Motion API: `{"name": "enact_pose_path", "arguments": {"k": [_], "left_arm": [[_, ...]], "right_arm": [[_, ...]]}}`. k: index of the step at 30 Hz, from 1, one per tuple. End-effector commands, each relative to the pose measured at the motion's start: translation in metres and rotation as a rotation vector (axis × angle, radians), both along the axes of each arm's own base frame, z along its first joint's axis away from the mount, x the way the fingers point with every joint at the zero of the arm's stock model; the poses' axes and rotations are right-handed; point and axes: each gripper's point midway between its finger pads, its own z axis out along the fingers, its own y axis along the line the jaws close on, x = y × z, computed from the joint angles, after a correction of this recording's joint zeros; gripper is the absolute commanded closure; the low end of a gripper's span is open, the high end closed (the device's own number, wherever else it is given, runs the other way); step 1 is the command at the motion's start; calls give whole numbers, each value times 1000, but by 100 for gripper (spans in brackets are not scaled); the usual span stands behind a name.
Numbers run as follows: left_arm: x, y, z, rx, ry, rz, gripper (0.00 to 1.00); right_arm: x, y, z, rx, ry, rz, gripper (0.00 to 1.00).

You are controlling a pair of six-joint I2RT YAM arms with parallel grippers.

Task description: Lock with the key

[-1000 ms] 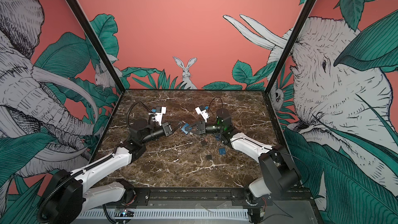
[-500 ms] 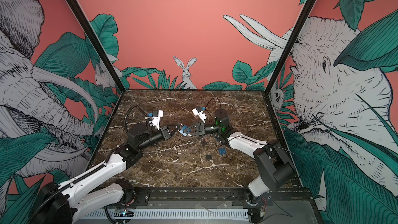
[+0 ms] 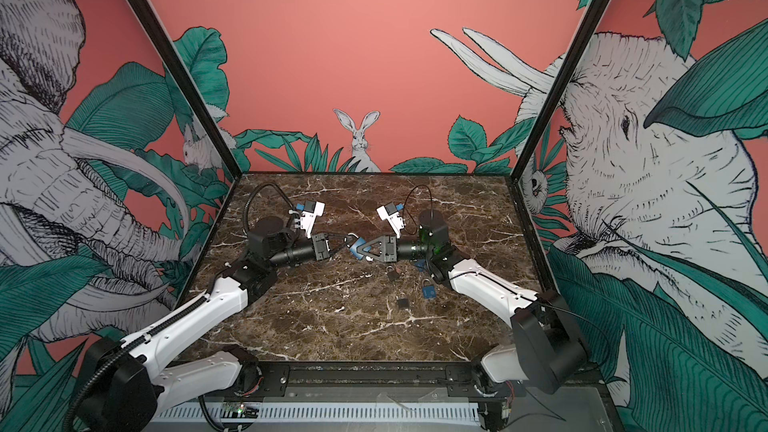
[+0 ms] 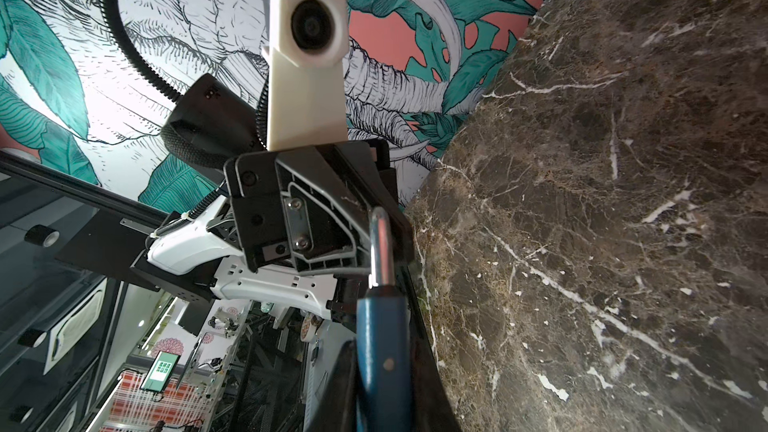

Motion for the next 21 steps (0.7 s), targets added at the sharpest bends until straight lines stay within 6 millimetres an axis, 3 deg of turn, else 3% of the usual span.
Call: {"name": "enact_pose_path", "arguments": {"k": [1,7,11,16,18,21], "left_arm": [[-49,-20,38,-89,-57,-256,93],[-45,-21,41,-97,-62,-242,90],[-40,-22,41,-106,-60,-226,100],[-27,-20,29,-82,-30,-154,100],[-20,-15,26,-68,-32,-112,100],[-11,-7,28,-68,-49,-51,100]], "right_arm": [[20,8,14,15,-90,-93,100],[17,9,14,20,-89,-81,100],[16,8,13,18,-85,-81,100],[15,7,9,5,-83,-89,100],[18,5,4,-8,-75,-102,81],[19,3,4,-6,-81,-106,65]]}}
